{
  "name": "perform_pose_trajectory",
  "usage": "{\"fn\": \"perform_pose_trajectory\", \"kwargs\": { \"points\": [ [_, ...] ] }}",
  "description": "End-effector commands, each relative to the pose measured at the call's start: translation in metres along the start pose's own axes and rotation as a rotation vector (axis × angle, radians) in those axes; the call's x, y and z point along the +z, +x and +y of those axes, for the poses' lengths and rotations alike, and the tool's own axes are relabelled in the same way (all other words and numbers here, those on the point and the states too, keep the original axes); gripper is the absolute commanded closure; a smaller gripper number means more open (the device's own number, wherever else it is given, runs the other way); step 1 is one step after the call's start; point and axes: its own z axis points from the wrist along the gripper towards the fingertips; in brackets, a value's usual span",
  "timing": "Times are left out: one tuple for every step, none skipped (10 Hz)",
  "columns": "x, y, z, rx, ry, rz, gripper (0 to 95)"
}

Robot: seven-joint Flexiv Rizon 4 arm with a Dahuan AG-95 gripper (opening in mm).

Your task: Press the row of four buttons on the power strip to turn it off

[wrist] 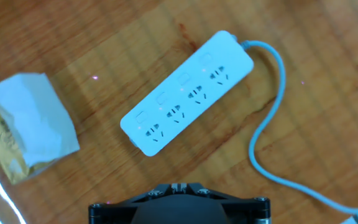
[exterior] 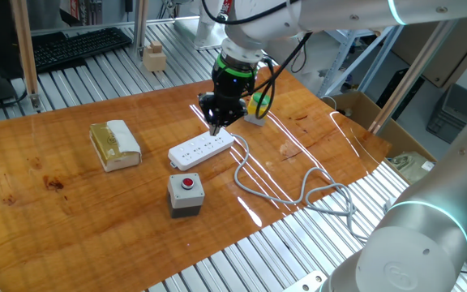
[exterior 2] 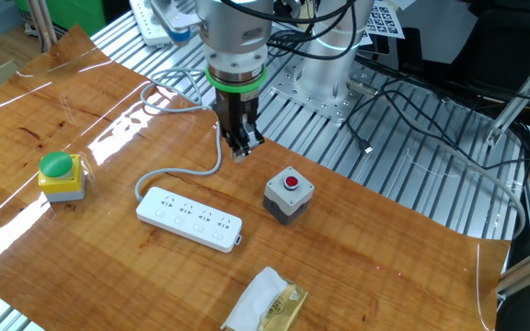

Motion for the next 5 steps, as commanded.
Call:
{"fn": "perform_pose_trajectory", "kwargs": {
  "points": [
    [0.003, -0.006, -0.004, 0.124, 0.004, 0.004, 95.0],
    [0.005, -0.011, -0.009, 0.182, 0.003, 0.006, 95.0],
    [0.006, -0.012, -0.011, 0.203, 0.0, 0.008, 95.0],
    [0.008, -0.017, -0.015, 0.26, -0.006, 0.014, 95.0],
    [0.01, -0.021, -0.019, 0.322, -0.009, 0.011, 95.0]
  ]
}}
